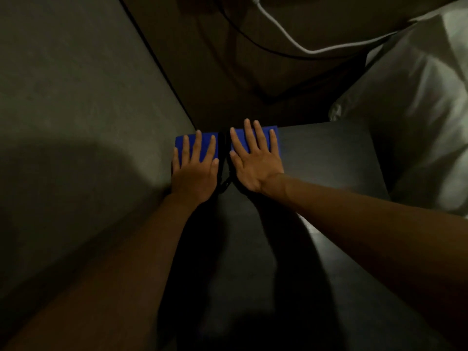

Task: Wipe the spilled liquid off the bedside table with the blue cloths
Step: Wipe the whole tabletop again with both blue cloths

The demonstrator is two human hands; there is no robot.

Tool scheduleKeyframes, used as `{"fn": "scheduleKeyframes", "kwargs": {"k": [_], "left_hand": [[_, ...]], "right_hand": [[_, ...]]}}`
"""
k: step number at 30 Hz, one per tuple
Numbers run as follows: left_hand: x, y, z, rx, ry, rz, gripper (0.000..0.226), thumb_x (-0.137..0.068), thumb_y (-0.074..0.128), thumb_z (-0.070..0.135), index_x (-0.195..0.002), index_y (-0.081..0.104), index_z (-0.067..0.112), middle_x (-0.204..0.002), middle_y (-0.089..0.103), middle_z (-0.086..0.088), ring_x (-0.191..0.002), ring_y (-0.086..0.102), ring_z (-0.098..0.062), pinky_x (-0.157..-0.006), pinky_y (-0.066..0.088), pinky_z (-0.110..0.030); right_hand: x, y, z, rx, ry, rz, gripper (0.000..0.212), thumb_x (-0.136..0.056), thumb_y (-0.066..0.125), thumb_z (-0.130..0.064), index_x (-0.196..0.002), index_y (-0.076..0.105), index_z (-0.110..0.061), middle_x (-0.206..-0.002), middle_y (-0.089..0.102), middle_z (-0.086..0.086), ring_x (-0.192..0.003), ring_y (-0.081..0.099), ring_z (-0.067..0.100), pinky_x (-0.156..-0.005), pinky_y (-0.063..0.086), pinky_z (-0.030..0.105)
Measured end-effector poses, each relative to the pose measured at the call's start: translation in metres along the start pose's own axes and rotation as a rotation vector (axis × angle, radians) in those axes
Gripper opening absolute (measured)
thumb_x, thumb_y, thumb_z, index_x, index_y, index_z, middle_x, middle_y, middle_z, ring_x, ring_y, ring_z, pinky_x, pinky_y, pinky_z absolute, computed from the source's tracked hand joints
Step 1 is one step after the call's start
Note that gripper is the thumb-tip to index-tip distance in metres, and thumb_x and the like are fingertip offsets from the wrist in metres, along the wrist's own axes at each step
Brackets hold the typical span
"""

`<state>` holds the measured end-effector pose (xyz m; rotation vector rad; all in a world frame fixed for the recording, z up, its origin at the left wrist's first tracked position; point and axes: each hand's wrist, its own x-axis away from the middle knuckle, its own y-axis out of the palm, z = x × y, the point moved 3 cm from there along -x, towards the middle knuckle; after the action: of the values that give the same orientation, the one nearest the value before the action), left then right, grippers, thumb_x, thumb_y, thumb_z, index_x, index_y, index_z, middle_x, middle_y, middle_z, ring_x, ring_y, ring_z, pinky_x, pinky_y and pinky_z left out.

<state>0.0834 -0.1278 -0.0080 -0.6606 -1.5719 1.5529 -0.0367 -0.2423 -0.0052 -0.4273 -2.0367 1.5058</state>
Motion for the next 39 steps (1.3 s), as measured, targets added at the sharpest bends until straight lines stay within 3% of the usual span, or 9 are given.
{"fn": "scheduleKeyframes", "kwargs": {"k": [3, 5, 8, 13, 23, 29, 39], "left_hand": [[-0.003, -0.006, -0.002, -0.004, 0.013, 0.090, 0.059, -0.098, 0.030, 0.048, -0.154, 0.022, 0.030, -0.162, 0.020, -0.008, -0.148, 0.019, -0.033, -0.117, 0.016, -0.053], [-0.009, -0.010, -0.005, -0.010, 0.026, 0.127, 0.060, -0.097, 0.027, 0.051, -0.153, 0.024, 0.029, -0.160, 0.026, -0.010, -0.145, 0.025, -0.035, -0.115, 0.019, -0.053], [-0.017, -0.008, -0.004, -0.045, 0.040, 0.133, 0.060, -0.098, 0.019, 0.052, -0.154, 0.016, 0.033, -0.163, 0.016, -0.007, -0.149, 0.012, -0.036, -0.118, 0.007, -0.054], [-0.020, 0.002, 0.006, -0.034, -0.012, 0.084, 0.059, -0.098, 0.009, 0.051, -0.155, 0.004, 0.035, -0.165, 0.004, -0.004, -0.151, -0.002, -0.031, -0.119, -0.004, -0.053], [-0.019, -0.001, 0.010, -0.051, -0.022, 0.077, 0.060, -0.097, 0.007, 0.050, -0.155, 0.002, 0.034, -0.165, 0.004, -0.006, -0.151, 0.000, -0.032, -0.118, -0.002, -0.054], [-0.014, -0.002, 0.009, -0.002, -0.058, 0.098, 0.058, -0.099, 0.011, 0.050, -0.155, 0.005, 0.034, -0.165, 0.003, -0.005, -0.151, -0.002, -0.030, -0.119, -0.003, -0.052], [-0.007, -0.002, 0.013, 0.025, -0.069, 0.083, 0.063, -0.097, 0.001, 0.054, -0.155, 0.004, 0.031, -0.165, 0.001, -0.008, -0.151, -0.003, -0.031, -0.120, -0.002, -0.050]], "right_hand": [[-0.009, 0.001, -0.005, 0.026, -0.043, 0.010, 0.062, -0.105, 0.008, -0.050, -0.160, -0.013, -0.031, -0.168, -0.020, 0.010, -0.154, -0.022, 0.030, -0.122, -0.010, 0.056], [-0.008, -0.001, -0.001, 0.027, -0.071, 0.049, 0.062, -0.105, 0.009, -0.049, -0.162, -0.007, -0.032, -0.169, -0.016, 0.011, -0.154, -0.019, 0.031, -0.122, -0.010, 0.057], [-0.003, -0.001, 0.007, 0.066, -0.084, 0.148, 0.063, -0.103, 0.016, -0.049, -0.162, 0.005, -0.031, -0.170, -0.005, 0.013, -0.156, -0.008, 0.033, -0.123, -0.005, 0.059], [0.002, 0.005, 0.008, 0.044, -0.036, 0.137, 0.064, -0.102, 0.006, -0.057, -0.162, 0.000, -0.035, -0.171, -0.005, 0.011, -0.156, -0.010, 0.032, -0.122, -0.005, 0.060], [0.006, 0.003, -0.003, 0.015, 0.038, 0.034, 0.063, -0.103, 0.006, -0.056, -0.161, -0.010, -0.034, -0.168, -0.019, 0.012, -0.153, -0.021, 0.034, -0.120, -0.009, 0.064], [-0.001, 0.004, 0.001, 0.041, -0.066, 0.095, 0.063, -0.105, 0.011, -0.056, -0.162, -0.003, -0.032, -0.170, -0.010, 0.011, -0.156, -0.014, 0.028, -0.124, -0.008, 0.053], [0.005, 0.007, 0.002, 0.032, -0.079, 0.065, 0.065, -0.105, 0.010, -0.057, -0.162, -0.006, -0.030, -0.169, -0.014, 0.011, -0.155, -0.017, 0.029, -0.124, -0.007, 0.053]]}}
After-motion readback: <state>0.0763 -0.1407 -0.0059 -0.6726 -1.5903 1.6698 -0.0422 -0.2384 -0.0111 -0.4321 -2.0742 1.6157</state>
